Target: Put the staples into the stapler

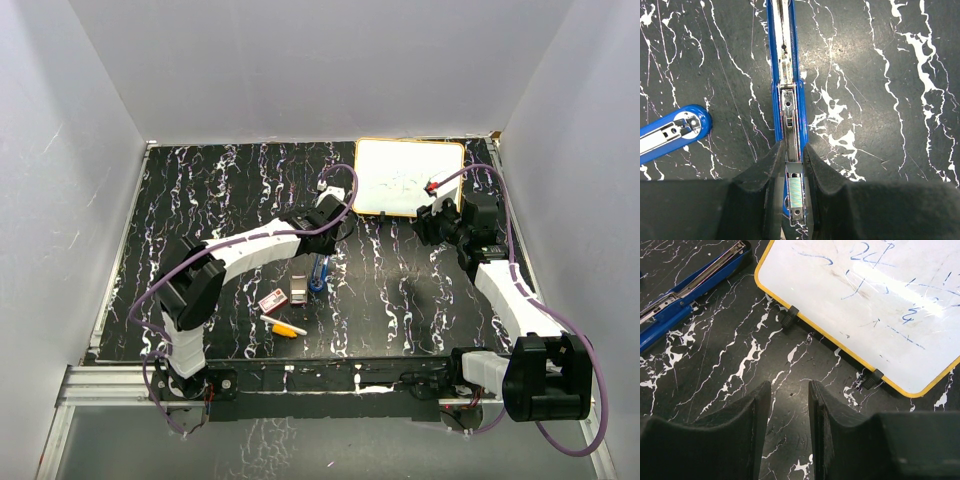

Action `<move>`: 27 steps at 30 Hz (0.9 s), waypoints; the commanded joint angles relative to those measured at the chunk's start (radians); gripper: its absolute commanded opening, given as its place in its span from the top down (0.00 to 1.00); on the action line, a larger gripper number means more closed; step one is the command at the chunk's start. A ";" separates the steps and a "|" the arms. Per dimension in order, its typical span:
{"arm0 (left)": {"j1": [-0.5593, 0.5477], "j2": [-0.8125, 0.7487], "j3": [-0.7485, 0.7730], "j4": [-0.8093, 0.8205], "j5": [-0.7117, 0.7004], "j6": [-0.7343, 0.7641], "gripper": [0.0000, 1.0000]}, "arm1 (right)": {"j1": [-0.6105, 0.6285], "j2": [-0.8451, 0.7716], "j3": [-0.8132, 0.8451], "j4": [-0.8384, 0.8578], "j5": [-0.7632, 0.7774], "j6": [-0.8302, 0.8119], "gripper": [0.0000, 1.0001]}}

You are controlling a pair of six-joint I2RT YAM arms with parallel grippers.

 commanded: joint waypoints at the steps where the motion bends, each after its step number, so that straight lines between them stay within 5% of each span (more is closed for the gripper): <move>1: -0.007 0.008 0.040 -0.035 -0.027 -0.014 1.00 | -0.006 -0.016 -0.008 0.030 -0.013 0.003 0.61; 27: -0.007 0.030 0.029 -0.032 -0.020 -0.018 1.00 | -0.007 -0.019 -0.009 0.029 -0.021 0.004 0.60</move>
